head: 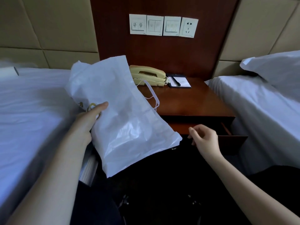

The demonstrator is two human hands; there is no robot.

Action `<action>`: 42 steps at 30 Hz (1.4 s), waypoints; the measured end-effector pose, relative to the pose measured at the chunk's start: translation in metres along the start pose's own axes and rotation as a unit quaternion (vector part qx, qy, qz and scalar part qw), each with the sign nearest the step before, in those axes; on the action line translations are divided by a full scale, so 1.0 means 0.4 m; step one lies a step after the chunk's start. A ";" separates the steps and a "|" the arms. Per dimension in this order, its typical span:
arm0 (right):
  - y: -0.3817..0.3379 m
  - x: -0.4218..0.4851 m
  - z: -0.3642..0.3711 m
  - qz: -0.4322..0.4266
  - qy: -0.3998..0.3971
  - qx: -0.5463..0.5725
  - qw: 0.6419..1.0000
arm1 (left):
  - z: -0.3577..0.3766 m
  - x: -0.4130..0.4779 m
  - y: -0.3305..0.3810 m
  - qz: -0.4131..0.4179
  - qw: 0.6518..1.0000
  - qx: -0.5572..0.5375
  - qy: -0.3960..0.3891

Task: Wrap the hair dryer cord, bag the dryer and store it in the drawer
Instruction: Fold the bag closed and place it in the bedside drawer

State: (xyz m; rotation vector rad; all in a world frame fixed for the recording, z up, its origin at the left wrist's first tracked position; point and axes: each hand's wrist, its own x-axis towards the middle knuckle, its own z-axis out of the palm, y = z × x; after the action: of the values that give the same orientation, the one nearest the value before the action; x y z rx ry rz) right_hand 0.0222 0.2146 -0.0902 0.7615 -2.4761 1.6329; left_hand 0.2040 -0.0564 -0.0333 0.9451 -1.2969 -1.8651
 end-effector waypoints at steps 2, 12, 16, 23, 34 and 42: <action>-0.008 0.019 -0.021 -0.066 0.023 -0.116 0.991 | 0.011 -0.003 -0.009 -0.015 0.999 -0.010 -0.030; -0.011 0.065 -0.091 0.088 -0.187 -0.179 0.962 | 0.095 -0.036 -0.040 -0.058 0.994 -0.085 -0.041; 0.014 0.052 -0.121 0.092 -0.241 -0.149 0.955 | 0.133 -0.045 -0.053 -0.073 0.989 -0.121 -0.035; 0.031 0.000 -0.170 0.092 -0.326 -0.038 0.940 | 0.184 -0.048 -0.082 -0.091 0.989 -0.119 0.002; 0.021 -0.014 -0.204 0.164 -0.418 -0.015 0.893 | 0.253 -0.071 -0.138 -0.119 0.982 -0.140 0.029; 0.018 0.014 -0.195 0.260 -0.286 0.025 0.922 | 0.298 -0.113 -0.168 -0.136 0.980 -0.143 0.020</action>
State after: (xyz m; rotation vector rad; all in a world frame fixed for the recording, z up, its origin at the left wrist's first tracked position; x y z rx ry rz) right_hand -0.0014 0.2837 -0.0609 0.7030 -3.2902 1.8352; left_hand 0.1183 0.0563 -0.0596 1.0371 -0.8769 -2.1563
